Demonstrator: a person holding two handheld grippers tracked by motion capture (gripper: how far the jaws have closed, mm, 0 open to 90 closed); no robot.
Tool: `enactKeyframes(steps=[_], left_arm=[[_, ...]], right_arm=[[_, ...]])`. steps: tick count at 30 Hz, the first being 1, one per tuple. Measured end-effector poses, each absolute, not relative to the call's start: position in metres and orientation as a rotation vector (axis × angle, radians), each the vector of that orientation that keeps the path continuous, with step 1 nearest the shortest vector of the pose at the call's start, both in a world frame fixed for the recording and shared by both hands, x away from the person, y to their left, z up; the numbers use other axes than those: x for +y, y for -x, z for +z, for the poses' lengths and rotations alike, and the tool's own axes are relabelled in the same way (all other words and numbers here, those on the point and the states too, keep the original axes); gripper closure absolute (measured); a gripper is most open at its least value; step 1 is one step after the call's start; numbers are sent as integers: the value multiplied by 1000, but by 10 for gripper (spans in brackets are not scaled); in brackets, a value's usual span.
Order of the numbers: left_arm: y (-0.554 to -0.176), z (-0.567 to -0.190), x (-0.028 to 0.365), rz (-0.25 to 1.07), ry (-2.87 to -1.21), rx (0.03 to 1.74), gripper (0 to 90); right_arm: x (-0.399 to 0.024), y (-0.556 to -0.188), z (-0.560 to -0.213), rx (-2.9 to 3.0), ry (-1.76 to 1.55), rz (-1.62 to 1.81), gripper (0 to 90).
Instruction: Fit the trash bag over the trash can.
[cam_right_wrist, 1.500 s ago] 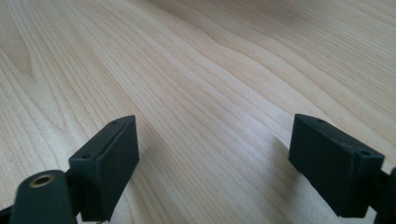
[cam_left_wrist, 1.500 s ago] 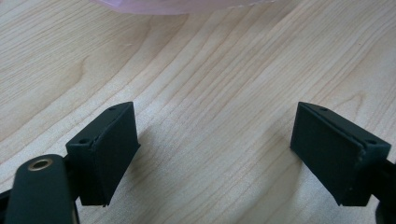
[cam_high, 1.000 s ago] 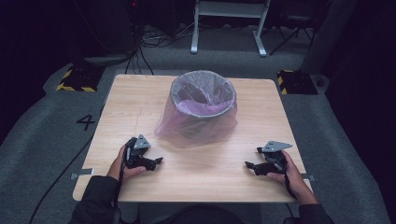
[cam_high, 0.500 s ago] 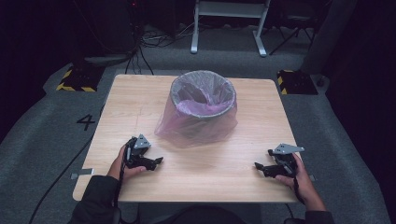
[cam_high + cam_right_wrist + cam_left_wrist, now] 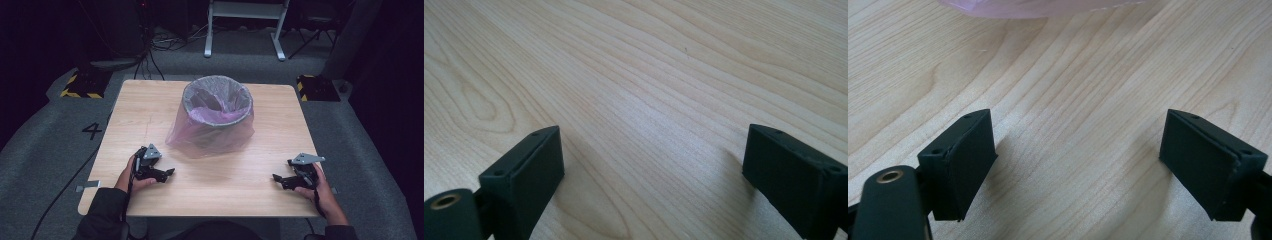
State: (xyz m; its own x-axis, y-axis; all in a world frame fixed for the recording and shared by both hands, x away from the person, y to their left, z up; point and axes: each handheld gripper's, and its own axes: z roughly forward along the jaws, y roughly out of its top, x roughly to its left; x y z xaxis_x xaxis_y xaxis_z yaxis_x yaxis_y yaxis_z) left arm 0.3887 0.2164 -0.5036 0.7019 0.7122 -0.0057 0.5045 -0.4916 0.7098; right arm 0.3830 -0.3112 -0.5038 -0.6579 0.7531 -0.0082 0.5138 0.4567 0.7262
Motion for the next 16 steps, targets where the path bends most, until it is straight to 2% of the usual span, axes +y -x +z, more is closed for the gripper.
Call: enactKeyframes(steps=[16], left_arm=[[-390,-504,216,374,-2201,917,140]], right_arm=[[-312,-383,-504,2390,-1062,1026,100]])
